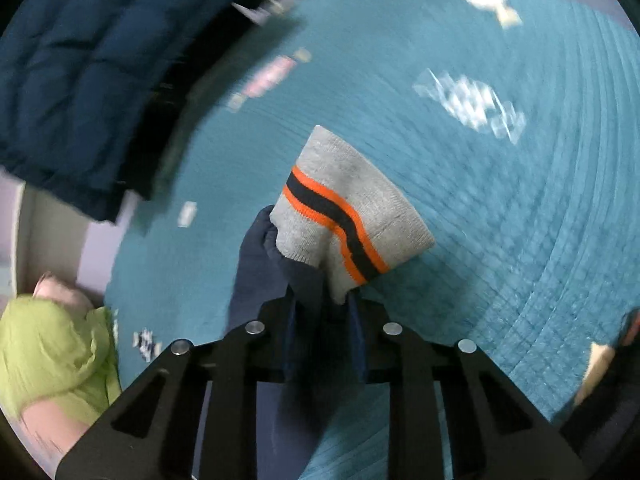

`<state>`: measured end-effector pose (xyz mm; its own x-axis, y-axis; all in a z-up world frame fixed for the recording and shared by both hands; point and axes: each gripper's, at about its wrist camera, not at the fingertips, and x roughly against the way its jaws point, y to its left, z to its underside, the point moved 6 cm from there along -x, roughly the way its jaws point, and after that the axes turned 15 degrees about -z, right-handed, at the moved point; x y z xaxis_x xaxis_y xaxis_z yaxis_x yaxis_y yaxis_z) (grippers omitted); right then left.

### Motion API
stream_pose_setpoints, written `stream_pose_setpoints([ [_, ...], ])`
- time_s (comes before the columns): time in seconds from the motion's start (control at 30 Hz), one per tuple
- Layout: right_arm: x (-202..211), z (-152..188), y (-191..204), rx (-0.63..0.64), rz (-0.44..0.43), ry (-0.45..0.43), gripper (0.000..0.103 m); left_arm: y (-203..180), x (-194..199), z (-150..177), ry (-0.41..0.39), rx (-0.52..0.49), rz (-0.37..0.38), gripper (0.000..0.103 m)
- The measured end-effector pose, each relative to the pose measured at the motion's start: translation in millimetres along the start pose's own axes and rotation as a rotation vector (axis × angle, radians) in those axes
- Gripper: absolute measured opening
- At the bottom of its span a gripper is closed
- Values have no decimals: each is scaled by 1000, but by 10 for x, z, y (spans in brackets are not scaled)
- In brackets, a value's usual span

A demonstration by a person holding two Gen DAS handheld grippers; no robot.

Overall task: Fold large clothes
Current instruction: 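Fold the cuff held by the right gripper across the jacket body and release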

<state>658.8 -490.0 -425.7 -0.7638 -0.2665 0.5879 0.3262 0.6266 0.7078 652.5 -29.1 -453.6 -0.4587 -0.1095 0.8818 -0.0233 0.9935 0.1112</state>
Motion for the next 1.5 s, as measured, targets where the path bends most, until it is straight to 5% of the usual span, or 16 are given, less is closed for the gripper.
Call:
stream_pose_setpoints([
  [0.17, 445, 265, 847, 327, -40, -55, 21, 230, 287, -88, -46, 86, 87, 92],
  [0.3, 733, 797, 1653, 540, -97, -61, 21, 713, 538, -113, -67, 163, 53, 92],
  [0.47, 862, 1809, 2526, 701, -135, -26, 22, 1471, 726, 10, -65, 222, -50, 92],
  [0.7, 337, 3219, 3371, 828, -177, 90, 22, 2385, 811, 394, -33, 288, -137, 92],
  [1.0, -494, 4560, 3836, 833, -165, 281, 24, 3081, 734, 873, 3, 341, -172, 92],
  [1.1, -744, 4881, 3815, 832, -149, 337, 32, 3205, 695, 962, 12, 354, -170, 92],
  [1.2, -961, 5085, 3702, 810, -126, 410, 42, 3280, 664, 1008, 18, 363, -170, 92],
  [1.23, -987, 5120, 3659, 792, -138, 440, 53, 3301, 661, 1024, 18, 368, -169, 92],
  [1.37, -943, 5244, 3648, 724, -249, 512, 71, 3359, 644, 1051, 26, 395, -169, 92],
  [1.5, -713, 5220, 3850, 787, -353, 499, 71, 3398, 711, 1038, 15, 413, -178, 92],
])
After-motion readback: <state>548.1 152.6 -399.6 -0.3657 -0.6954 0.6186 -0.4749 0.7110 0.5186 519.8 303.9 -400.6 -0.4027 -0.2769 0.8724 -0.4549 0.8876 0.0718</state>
